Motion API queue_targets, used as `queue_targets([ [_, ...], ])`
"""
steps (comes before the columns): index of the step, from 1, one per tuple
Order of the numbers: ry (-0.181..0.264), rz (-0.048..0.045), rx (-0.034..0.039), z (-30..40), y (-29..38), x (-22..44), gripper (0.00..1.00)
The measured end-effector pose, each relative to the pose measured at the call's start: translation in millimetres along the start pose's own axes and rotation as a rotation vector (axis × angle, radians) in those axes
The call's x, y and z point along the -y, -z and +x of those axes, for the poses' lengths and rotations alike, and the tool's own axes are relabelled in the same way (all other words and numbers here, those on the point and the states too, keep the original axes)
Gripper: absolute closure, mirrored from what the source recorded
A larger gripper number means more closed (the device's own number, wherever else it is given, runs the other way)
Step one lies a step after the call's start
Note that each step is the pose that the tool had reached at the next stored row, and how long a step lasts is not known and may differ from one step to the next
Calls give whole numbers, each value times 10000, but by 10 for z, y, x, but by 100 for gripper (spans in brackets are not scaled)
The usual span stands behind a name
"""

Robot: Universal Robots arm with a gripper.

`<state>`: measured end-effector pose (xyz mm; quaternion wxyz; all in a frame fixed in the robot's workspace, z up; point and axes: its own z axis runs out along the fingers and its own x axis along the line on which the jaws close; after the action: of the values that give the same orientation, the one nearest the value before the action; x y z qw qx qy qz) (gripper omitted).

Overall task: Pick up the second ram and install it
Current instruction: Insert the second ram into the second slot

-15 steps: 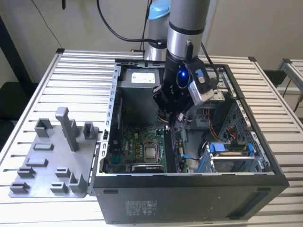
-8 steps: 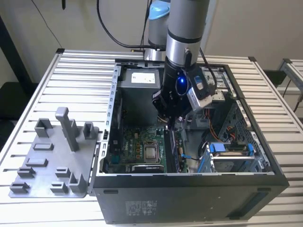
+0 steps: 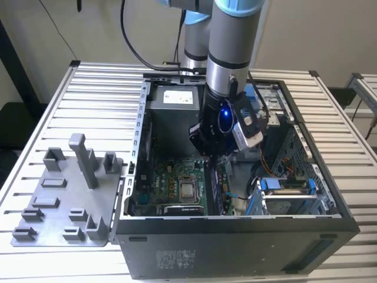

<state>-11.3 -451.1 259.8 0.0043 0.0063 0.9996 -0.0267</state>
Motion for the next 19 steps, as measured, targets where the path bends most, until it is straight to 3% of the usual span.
queue_targets([
  [8,-368,4,-19,1,-148,17,86],
  [19,-340,33,-17,-16,-317,7,86],
])
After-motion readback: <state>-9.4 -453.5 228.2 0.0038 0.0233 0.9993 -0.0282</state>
